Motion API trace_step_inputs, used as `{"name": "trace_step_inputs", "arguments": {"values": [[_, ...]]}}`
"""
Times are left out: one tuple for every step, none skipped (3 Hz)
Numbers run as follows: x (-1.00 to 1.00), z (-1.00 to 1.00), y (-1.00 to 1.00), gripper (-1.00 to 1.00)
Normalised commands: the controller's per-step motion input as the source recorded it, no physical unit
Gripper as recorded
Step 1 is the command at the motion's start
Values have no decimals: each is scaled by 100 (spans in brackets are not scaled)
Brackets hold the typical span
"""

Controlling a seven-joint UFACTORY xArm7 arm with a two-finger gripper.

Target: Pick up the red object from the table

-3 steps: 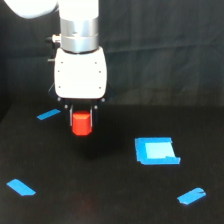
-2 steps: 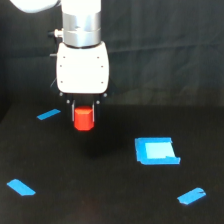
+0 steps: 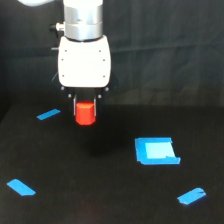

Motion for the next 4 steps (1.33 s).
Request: {"name": "trace_step_inputs", "arguments": {"values": [[1, 4, 3, -99], [-4, 6, -2, -96], [2, -7, 1, -100], [0, -3, 1, -97]]}}
